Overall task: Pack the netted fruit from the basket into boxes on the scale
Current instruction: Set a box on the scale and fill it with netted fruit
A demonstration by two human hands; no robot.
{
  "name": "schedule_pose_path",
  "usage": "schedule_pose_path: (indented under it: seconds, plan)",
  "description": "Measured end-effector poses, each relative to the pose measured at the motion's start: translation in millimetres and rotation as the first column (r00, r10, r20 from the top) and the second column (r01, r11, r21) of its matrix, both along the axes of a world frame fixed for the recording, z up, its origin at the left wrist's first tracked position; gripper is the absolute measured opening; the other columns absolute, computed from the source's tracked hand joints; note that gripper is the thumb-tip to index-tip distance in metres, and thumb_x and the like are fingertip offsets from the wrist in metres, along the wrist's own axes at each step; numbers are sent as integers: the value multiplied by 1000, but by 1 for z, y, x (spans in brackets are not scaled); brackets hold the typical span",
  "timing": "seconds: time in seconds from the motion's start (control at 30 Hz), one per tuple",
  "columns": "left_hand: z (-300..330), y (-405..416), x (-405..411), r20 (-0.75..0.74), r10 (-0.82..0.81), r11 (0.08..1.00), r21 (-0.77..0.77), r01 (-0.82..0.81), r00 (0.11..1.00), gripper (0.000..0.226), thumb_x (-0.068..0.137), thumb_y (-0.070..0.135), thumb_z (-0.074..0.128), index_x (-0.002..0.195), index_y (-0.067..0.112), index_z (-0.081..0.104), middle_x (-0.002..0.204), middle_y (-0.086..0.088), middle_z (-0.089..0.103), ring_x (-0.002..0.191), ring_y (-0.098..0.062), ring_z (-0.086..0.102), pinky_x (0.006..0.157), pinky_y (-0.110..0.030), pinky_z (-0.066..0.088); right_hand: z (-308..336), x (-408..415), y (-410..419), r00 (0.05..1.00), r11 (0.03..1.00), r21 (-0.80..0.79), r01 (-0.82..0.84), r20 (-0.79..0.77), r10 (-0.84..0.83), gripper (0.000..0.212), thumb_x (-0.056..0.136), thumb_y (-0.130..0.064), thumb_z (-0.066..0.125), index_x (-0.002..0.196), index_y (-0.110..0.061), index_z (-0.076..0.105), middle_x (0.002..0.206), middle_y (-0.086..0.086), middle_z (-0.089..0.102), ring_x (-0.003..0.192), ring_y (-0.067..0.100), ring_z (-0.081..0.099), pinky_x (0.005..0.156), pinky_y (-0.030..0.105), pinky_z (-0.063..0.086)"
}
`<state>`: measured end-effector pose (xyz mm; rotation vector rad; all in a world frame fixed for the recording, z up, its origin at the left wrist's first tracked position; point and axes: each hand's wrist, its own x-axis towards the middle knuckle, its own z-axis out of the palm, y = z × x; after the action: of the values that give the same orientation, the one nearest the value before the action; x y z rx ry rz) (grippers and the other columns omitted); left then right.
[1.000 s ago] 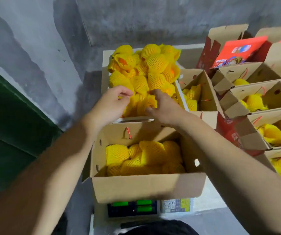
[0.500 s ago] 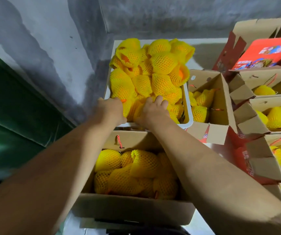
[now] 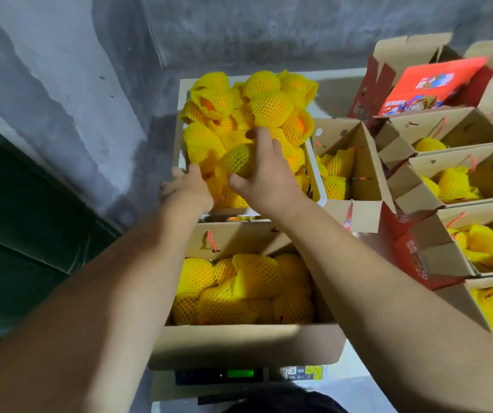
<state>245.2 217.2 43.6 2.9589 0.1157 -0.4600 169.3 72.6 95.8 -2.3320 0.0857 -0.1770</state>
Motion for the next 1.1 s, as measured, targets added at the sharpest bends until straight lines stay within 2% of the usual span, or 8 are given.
schedule_pose_path:
  seconds: [0.13,0.27,0.4,0.5,0.63,0.8,0.93,1.1]
  plan:
    - [-6,-2,6,17,-60,998,22,59,998,79,96,51,67,161,26,28,163,-12,37,148,-38,41,117,-47,38,30,-48,-1,954,991,131,-7,300,-33,71,83,-26,83,142,-12,47,134,10,53,125,21,51,98,15,38]
    - [-3,2,8,36,-53,998,41,51,998,100,83,59,79,156,12,30,157,-20,43,145,-40,44,114,-47,40,38,-97,-6,931,998,56,8,364,-28,66,86,-29,82,141,-13,49,135,7,53,127,16,50,107,20,38]
    - [1,2,6,5,-29,997,76,28,1000,89,86,54,77,154,9,41,160,-21,36,146,-43,39,116,-46,35,24,-125,-16,990,986,-149,-68,108,85,65,84,-37,79,141,-24,49,132,3,50,122,30,55,96,50,50]
    - [0,-1,2,-30,-72,991,111,75,997,91,81,58,79,150,8,46,157,-23,33,141,-44,41,111,-47,41,6,-133,-10,992,947,-305,-97,-106,67,66,81,-40,80,139,-32,50,130,0,50,117,35,57,92,48,49]
    - [-3,-2,3,-31,-127,991,44,128,991,93,86,52,77,155,10,32,157,-26,32,145,-45,34,114,-49,38,-18,-136,-3,976,967,-241,-84,-214,31,70,82,-36,80,143,-32,46,138,3,48,122,37,56,96,46,50]
    - [-2,0,-2,-5,-147,989,21,147,989,88,86,51,78,153,14,34,158,-24,27,142,-47,34,110,-48,41,-42,-132,-5,933,960,-260,-100,-359,0,70,86,-37,76,147,-31,42,141,5,47,119,38,56,100,49,49]
    - [-2,1,0,4,-223,974,38,222,975,85,89,53,74,152,13,34,151,-23,46,140,-45,43,116,-51,32,-49,-124,-5,889,955,-267,-129,-457,-8,69,88,-36,74,148,-30,39,141,7,45,118,38,53,100,49,49]
    - [-2,4,3,-47,-117,992,37,118,992,112,84,63,77,163,18,12,160,-25,33,146,-45,36,115,-52,37,-49,-117,-3,798,937,-304,-173,-601,-48,82,87,-40,76,151,-32,26,146,10,33,131,42,44,106,58,46]
